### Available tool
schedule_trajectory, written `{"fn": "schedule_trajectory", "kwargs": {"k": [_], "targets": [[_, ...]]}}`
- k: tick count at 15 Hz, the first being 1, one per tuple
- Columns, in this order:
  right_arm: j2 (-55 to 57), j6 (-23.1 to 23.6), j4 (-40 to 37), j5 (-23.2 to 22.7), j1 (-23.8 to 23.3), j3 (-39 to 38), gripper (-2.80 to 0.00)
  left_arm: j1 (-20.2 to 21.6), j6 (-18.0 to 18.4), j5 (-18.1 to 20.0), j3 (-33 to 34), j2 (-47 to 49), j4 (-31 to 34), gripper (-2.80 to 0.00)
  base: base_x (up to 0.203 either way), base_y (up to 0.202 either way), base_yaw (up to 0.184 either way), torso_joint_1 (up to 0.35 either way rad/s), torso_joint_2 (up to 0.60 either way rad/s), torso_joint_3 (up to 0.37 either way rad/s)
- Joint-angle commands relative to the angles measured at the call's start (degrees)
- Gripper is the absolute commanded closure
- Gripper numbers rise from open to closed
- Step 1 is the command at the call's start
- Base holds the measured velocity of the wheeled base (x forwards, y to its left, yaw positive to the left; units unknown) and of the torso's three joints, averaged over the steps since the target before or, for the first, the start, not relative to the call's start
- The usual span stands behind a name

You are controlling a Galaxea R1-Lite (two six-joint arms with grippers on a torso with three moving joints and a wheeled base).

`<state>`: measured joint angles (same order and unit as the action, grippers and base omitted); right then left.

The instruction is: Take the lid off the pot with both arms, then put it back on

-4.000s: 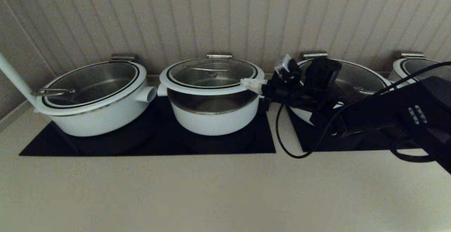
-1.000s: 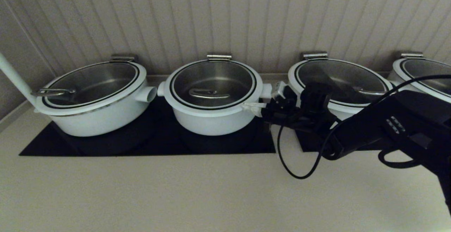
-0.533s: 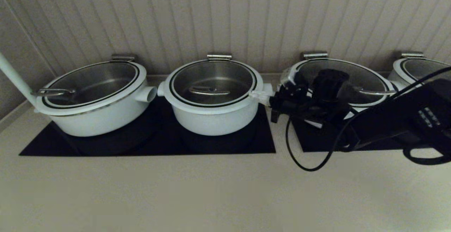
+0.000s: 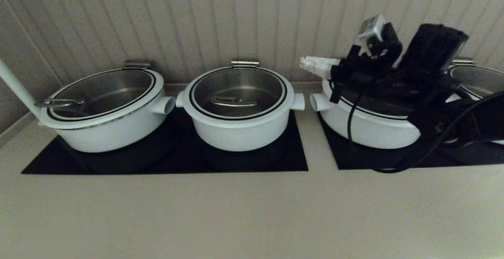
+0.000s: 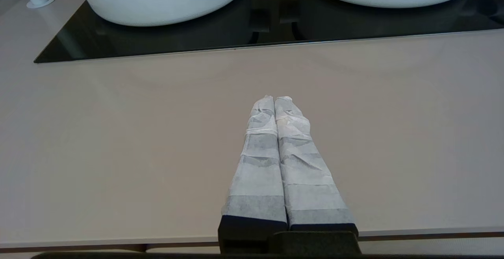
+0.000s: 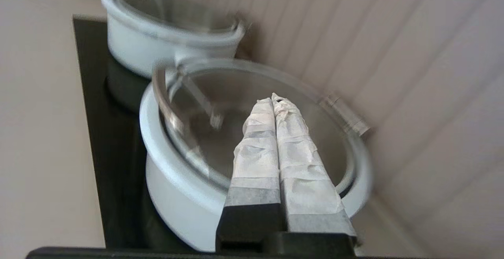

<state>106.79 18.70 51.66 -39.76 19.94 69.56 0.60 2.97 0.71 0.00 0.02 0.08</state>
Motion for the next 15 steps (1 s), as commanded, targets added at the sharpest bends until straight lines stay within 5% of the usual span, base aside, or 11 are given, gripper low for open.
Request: {"fn": "schedule_trajectory", "kwargs": {"k": [1, 8, 15], "targets": [[-9.7, 0.2, -2.26, 0.75, -0.02, -1.64, 0.0, 0.02, 0.01, 0.0, 0.0, 0.02, 0.0, 0.0, 0.0, 0.0, 0.0, 0.0, 0.0, 0.0], [-32.73, 0.97, -10.89, 8.81, -1.39, -19.64, 0.0, 0.02, 0.01, 0.0, 0.0, 0.01, 0.0, 0.0, 0.0, 0.0, 0.0, 0.0, 0.0, 0.0], [-44.13, 2.07, -12.52, 10.84, -21.04, -39.38, 0.0, 0.02, 0.01, 0.0, 0.0, -0.02, 0.0, 0.0, 0.0, 0.0, 0.0, 0.0, 0.0, 0.0]]}}
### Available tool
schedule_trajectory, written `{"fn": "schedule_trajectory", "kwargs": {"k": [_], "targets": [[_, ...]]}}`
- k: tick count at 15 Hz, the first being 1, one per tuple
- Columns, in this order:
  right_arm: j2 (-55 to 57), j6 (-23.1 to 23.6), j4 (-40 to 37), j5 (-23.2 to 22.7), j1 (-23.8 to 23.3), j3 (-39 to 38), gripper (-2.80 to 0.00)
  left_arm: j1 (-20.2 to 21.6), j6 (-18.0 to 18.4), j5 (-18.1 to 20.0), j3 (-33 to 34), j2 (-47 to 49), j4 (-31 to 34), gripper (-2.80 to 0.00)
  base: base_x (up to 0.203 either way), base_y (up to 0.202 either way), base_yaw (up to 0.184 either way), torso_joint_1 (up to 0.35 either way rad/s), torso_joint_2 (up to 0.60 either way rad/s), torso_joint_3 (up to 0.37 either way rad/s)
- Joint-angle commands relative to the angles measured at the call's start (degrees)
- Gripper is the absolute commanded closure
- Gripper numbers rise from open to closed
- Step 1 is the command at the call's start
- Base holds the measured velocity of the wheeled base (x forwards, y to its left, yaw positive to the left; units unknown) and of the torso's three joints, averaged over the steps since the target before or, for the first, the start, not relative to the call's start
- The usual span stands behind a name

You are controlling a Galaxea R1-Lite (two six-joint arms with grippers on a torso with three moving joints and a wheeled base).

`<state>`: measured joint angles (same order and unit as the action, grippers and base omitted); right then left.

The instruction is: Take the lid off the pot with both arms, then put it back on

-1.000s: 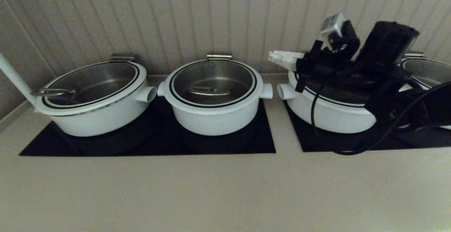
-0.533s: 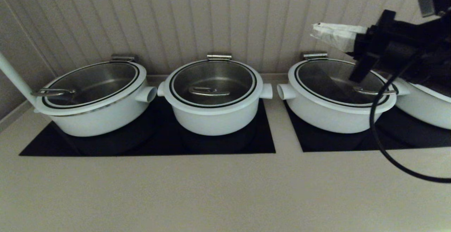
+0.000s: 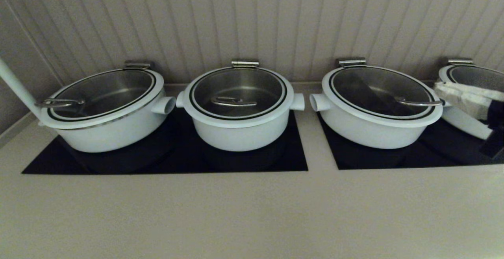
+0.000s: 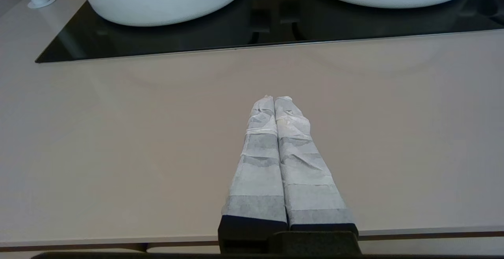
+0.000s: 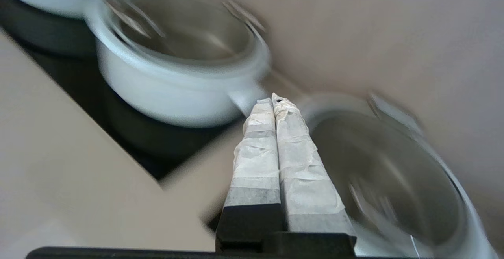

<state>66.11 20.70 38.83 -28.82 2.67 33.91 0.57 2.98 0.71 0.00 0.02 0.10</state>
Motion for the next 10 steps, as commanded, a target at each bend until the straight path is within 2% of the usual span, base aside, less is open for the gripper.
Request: {"fn": "schedule_trajectory", "kwargs": {"k": [1, 4, 6, 10], "targets": [[-4.49, -0.06, 0.34, 0.23, -5.53, -6.34, 0.0, 0.04, 0.01, 0.0, 0.0, -0.02, -0.01, 0.0, 0.0, 0.0, 0.0, 0.0, 0.0, 0.0], [-9.05, -2.72, 0.48, 3.6, -9.13, -13.0, 0.0, 0.04, 0.01, 0.0, 0.0, 0.02, -0.01, 0.0, 0.0, 0.0, 0.0, 0.0, 0.0, 0.0], [-13.71, -6.04, 0.32, 6.04, -9.42, -17.05, 0.0, 0.04, 0.01, 0.0, 0.0, -0.02, -0.1, 0.0, 0.0, 0.0, 0.0, 0.0, 0.0, 0.0], [-28.73, -9.62, 0.03, 11.44, -8.97, -29.57, 0.0, 0.04, 0.01, 0.0, 0.0, -0.02, -0.01, 0.0, 0.0, 0.0, 0.0, 0.0, 0.0, 0.0]]}}
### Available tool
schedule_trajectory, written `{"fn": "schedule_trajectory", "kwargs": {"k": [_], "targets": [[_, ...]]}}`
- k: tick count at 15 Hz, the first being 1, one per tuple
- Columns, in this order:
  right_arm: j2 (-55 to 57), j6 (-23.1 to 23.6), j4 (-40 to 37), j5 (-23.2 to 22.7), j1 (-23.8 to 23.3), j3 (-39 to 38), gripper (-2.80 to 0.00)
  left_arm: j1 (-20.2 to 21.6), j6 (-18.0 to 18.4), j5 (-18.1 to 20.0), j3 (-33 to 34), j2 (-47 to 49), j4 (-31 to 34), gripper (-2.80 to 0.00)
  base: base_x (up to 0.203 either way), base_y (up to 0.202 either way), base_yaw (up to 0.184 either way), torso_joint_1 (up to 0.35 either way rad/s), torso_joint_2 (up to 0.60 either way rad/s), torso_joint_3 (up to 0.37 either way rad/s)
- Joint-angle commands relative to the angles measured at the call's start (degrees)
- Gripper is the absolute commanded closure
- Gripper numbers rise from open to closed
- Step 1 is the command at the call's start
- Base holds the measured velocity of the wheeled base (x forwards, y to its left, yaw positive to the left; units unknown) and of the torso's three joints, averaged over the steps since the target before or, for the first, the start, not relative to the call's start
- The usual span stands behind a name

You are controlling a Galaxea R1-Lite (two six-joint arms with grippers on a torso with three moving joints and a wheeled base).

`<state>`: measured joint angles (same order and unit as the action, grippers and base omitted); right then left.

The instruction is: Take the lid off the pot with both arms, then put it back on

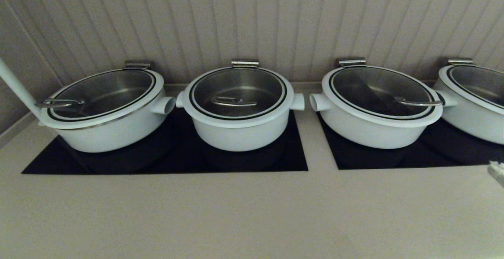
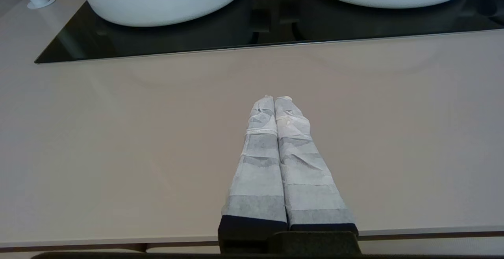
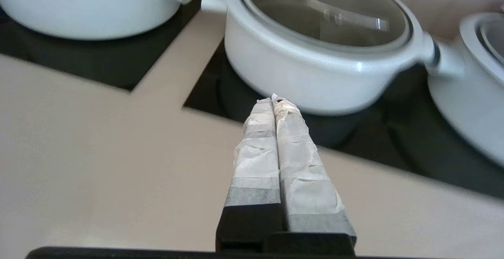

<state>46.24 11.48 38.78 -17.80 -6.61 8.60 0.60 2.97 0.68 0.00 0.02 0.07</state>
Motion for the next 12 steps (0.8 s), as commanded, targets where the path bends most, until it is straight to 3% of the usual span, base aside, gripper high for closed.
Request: {"fn": "schedule_trajectory", "kwargs": {"k": [1, 4, 7, 10, 12], "targets": [[-13.77, -1.0, -1.45, 0.98, 0.83, -5.75, 0.0, 0.02, 0.01, 0.02, 0.0, 0.06, 0.01, 0.0, 0.0, 0.0, 0.0, 0.0, 0.0, 0.0], [-27.64, -2.04, -13.23, 4.62, 3.4, -7.76, 0.0, 0.02, 0.01, 0.02, 0.0, -0.02, 0.01, 0.0, 0.0, 0.0, 0.0, 0.0, 0.0, 0.0], [-39.15, -2.61, -32.41, 12.9, 5.31, -8.4, 0.0, 0.02, 0.01, 0.02, 0.0, 0.03, 0.01, 0.0, 0.0, 0.0, 0.0, 0.0, 0.0, 0.0], [-46.24, -4.75, -38.93, 15.4, 6.15, -8.6, 0.0, 0.02, 0.01, 0.02, 0.0, -0.02, -0.07, 0.0, 0.0, 0.0, 0.0, 0.0, 0.0, 0.0], [-46.24, -5.66, -38.95, 15.52, 6.17, -8.6, 0.0, 0.02, 0.01, 0.02, 0.0, 0.04, -0.02, 0.0, 0.0, 0.0, 0.0, 0.0, 0.0, 0.0]]}}
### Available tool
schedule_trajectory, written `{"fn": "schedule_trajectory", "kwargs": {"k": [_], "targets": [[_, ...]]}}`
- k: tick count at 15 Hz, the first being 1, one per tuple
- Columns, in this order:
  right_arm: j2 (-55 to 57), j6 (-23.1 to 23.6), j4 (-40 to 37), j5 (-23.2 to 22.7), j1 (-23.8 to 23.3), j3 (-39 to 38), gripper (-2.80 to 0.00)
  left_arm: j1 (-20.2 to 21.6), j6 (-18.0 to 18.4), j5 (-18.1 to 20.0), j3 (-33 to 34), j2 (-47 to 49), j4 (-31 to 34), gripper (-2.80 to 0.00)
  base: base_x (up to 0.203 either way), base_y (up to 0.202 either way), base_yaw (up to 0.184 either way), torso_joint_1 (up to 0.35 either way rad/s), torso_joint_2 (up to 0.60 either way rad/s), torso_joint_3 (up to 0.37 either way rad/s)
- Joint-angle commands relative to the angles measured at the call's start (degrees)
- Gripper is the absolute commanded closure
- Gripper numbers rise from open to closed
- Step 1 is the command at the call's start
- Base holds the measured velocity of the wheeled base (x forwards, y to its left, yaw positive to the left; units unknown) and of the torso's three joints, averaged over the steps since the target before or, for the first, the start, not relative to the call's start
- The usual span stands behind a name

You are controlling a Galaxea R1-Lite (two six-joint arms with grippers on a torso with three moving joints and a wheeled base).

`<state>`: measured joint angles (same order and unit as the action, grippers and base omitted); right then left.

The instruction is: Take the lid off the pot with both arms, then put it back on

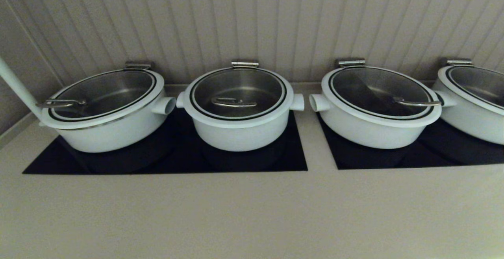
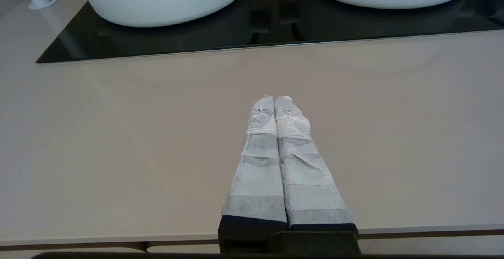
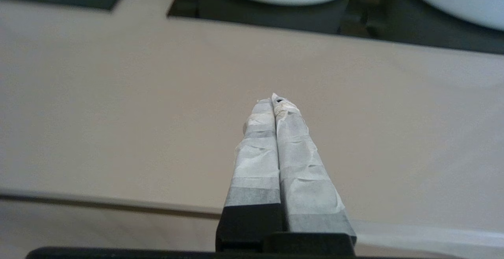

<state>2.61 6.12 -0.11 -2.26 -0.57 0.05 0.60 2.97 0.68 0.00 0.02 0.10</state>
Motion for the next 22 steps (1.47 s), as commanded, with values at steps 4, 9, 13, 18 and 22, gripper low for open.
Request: {"fn": "schedule_trajectory", "kwargs": {"k": [4, 9, 13, 18, 22], "targets": [[-2.61, -0.85, 0.02, 0.06, 0.13, -0.05, 0.0, 0.02, 0.01, 0.02, 0.0, 0.02, -0.01, 0.0, 0.0, 0.0, 0.0, 0.0, 0.0, 0.0], [-2.61, -0.85, 0.02, 0.06, 0.13, -0.05, 0.0, 0.02, 0.01, 0.02, 0.0, -0.02, -0.01, 0.0, 0.0, 0.0, 0.0, 0.0, 0.0, 0.0], [-2.61, -0.86, 0.02, 0.14, 0.13, -0.05, 0.0, 0.02, 0.01, 0.02, 0.0, -0.02, -0.01, 0.0, 0.0, 0.0, 0.0, 0.0, 0.0, 0.0], [-2.61, -1.64, 0.02, 0.24, 0.13, -0.05, 0.0, 0.02, 0.01, 0.02, 0.0, -0.02, -0.01, 0.0, 0.0, 0.0, 0.0, 0.0, 0.0, 0.0], [-2.61, -1.46, 0.02, 0.15, 0.13, -0.05, 0.0, 0.02, 0.01, 0.02, 0.0, -0.02, -0.06, 0.0, 0.0, 0.0, 0.0, 0.0, 0.0, 0.0]]}}
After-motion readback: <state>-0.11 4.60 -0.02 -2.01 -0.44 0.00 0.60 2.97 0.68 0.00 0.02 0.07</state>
